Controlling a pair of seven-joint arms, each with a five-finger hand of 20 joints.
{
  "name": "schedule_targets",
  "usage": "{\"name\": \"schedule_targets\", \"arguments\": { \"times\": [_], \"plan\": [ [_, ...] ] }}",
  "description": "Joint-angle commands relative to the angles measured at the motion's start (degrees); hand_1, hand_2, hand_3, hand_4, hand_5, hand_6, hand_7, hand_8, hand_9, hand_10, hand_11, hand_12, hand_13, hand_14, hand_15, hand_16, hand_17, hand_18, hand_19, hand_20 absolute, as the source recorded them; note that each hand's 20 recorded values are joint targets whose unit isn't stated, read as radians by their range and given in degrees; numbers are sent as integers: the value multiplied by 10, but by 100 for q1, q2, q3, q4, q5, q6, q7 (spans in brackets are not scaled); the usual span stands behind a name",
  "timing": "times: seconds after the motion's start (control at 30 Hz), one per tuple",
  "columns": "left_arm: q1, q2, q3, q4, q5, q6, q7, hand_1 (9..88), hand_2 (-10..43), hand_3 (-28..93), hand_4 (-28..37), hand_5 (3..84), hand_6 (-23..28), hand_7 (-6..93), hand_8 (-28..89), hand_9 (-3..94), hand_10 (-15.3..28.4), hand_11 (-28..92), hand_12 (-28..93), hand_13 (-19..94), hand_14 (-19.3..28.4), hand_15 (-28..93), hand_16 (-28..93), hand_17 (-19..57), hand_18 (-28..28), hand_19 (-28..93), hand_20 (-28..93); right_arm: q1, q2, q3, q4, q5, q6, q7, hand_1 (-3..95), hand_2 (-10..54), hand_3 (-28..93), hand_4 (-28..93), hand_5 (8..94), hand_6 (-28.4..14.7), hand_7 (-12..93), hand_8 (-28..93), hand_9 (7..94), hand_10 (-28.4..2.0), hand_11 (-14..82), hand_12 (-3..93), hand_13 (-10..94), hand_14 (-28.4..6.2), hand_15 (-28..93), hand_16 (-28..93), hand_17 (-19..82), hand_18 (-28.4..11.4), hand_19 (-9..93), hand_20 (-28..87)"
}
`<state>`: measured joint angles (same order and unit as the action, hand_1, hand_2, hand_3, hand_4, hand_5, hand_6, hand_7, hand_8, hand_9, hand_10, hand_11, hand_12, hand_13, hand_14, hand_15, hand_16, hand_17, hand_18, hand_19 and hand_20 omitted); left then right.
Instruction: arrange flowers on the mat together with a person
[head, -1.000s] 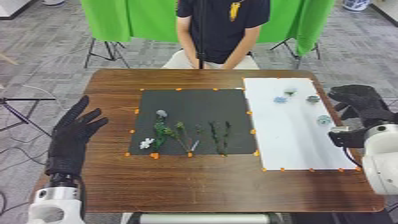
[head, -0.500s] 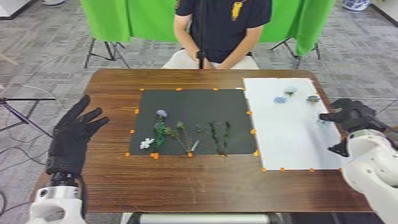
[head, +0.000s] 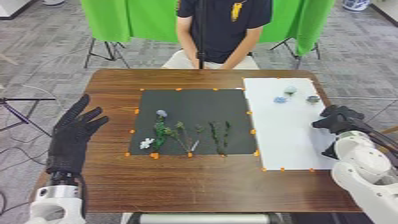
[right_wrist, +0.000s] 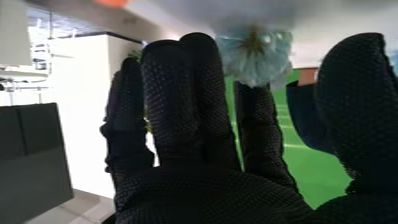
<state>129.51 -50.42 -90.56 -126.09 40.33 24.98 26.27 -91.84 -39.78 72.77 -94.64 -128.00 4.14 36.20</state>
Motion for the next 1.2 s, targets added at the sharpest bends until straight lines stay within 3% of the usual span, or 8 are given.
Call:
{"name": "schedule_targets", "arguments": {
  "times": [0.03, 0.13, 0.23, 0.43, 0.6, 0.8, 0.93, 1.2],
  "plan": [
    [-5, -56, 24, 19, -57, 39, 2, 256, 39, 818, -232, 338, 40, 131, -100, 363, 170, 231, 94, 276, 253, 461, -69, -92, 224, 462, 140, 160, 13, -642, 427, -462, 1204, 66, 399, -80, 750, -277, 570, 39, 294, -110, 652, -111, 425, 210, 650, -94, 669, 146, 223, -219, 754, 291],
    [-13, -73, 25, 28, -39, 13, -27, 255, 39, 819, -231, 339, 39, 131, -100, 363, 170, 231, 94, 276, 253, 461, -69, -92, 224, 462, 139, 98, 23, -755, 484, -539, 1671, 51, 523, -94, 695, -281, 728, 40, 310, -40, 818, -62, 270, 347, 750, -60, 596, 182, 277, -199, 778, 277],
    [0, -59, 25, 29, -75, 34, 4, 256, 39, 818, -232, 338, 39, 131, -100, 363, 170, 232, 94, 276, 253, 461, -69, -92, 225, 462, 139, 89, 23, -794, 495, -614, 1790, 84, 565, -95, 669, -282, 791, 37, 274, -21, 874, -45, 230, 371, 795, -47, 563, 193, 302, -190, 788, 273],
    [27, -48, 11, 27, -86, 37, 16, 255, 39, 819, -231, 338, 39, 131, -100, 363, 170, 232, 94, 276, 253, 461, -69, -92, 224, 462, 139, 91, -13, -681, 320, -742, 2051, 116, 599, -95, 646, -283, 813, 29, 244, -9, 889, -46, 206, 387, 803, -40, 539, 242, 309, -183, 789, 268],
    [120, -48, -50, 8, -133, 63, 67, 255, 38, 820, -232, 338, 39, 131, -100, 363, 169, 232, 94, 277, 253, 461, -69, -93, 224, 462, 139, 391, 67, -763, -334, -771, 2189, -225, 595, -95, 657, -283, 820, 28, 238, -7, 899, -47, 202, 387, 810, -38, 531, 251, 311, -182, 792, 267],
    [212, -36, -77, -18, -192, 113, 118, 254, 38, 820, -231, 338, 39, 132, -100, 363, 169, 232, 94, 277, 253, 461, -69, -92, 225, 463, 139, 1172, 124, -1307, -1244, -387, 1755, -953, 591, -95, 667, -283, 825, 26, 230, -1, 904, -50, 198, 395, 811, -39, 530, 263, 309, -181, 794, 269],
    [316, 20, -91, -42, -280, 179, 254, 254, 37, 820, -231, 338, 39, 132, -100, 363, 169, 233, 94, 277, 253, 463, -69, -92, 224, 463, 139, 1865, -9, -2022, -1582, -206, 1445, -1524, 589, -95, 671, -283, 828, 25, 226, 3, 904, -53, 195, 399, 809, -39, 530, 269, 303, -181, 795, 270],
    [368, 0, -124, -53, -277, 175, 231, 254, 37, 822, -233, 339, 40, 133, -100, 364, 170, 233, 94, 278, 254, 465, -69, -92, 224, 462, 139, 3414, -779, -3971, -1248, -473, 938, -2242, 576, -95, 675, -283, 824, 34, 222, 7, 897, -57, 195, 405, 789, -42, 543, 278, 289, -175, 785, 268]
  ]
}}
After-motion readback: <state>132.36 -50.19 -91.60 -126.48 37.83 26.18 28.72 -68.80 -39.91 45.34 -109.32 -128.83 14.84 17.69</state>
